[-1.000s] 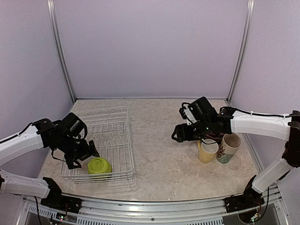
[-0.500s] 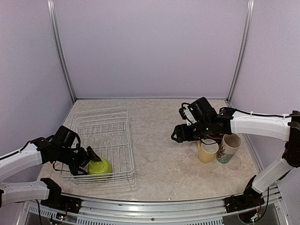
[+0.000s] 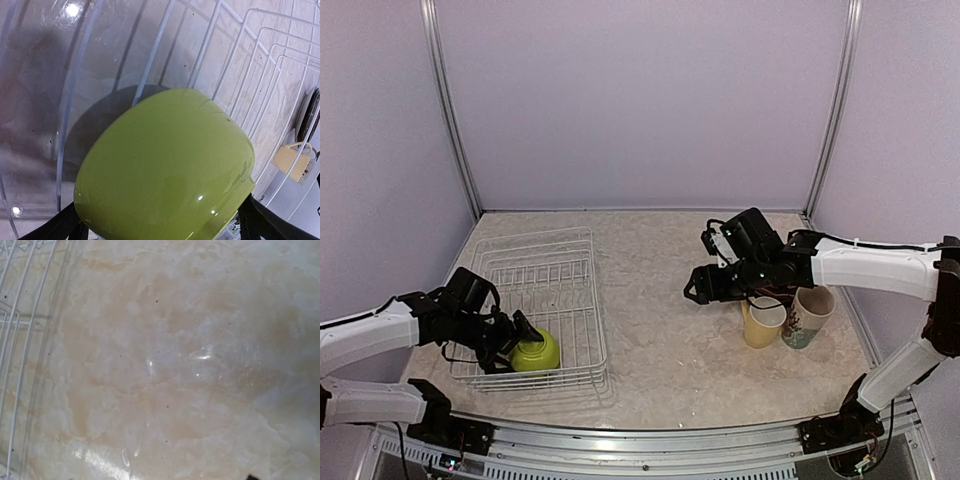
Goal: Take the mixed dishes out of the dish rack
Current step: Adjust the bowl on the dish rack.
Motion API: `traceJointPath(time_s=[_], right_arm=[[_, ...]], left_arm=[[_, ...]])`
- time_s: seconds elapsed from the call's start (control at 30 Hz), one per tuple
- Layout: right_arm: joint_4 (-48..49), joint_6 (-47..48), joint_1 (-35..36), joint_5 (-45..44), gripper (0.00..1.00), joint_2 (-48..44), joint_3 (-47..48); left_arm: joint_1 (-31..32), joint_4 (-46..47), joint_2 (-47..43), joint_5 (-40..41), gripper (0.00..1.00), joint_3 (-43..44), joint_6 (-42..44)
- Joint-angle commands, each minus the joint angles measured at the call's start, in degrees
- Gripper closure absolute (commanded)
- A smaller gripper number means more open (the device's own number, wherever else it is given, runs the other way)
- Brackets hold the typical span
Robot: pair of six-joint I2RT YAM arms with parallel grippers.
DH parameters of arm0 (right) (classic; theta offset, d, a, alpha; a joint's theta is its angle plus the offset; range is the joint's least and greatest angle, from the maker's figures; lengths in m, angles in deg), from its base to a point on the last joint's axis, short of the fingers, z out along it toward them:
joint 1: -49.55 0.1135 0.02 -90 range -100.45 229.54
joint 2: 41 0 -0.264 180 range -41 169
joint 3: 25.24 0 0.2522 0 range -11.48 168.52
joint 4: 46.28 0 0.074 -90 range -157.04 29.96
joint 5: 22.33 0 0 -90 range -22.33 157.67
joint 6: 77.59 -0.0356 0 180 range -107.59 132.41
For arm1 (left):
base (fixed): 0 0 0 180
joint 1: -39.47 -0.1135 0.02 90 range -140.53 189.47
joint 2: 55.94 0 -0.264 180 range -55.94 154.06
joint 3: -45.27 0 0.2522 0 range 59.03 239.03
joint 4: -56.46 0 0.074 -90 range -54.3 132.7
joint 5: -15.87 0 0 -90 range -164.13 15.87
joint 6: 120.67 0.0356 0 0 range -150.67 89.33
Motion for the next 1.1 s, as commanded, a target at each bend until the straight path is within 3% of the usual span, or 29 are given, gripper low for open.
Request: traceJointPath(time_s=[0.0,0.17,0.33,0.63,0.83,1.07], right_arm=[[1.1,-0.7,0.7,0.4,0.30,-0.4,-0.9],[0.9,-0.9,0.9,0.2,0.30,-0.5,-1.1],[1.2,-1.1,0.9,0.3,0.30,-0.3,-1.3],[1.7,-1.4,1.4,0.6,0.29,0.4,-1.0],[1.6,-1.6,1.5,0.4,0.30,0.5,-1.5],[1.8,-1.6,1.5,0.4,0.30,0.8,-1.4]], left_arm=[[-0.3,4.4,0.8,-1.8,0.01,-1.1,-0.2],[0.2,9.2,-6.8,-1.5,0.11,-2.5,-0.2],[-0.2,12.4,-10.6,-1.8,0.13,-1.4,2.3],[1.0,20.3,-0.7,-5.1,0.09,3.3,4.9],[3.5,19.8,4.2,-5.0,0.19,7.1,7.2],[9.5,11.5,10.7,-1.9,0.07,16.0,13.4]])
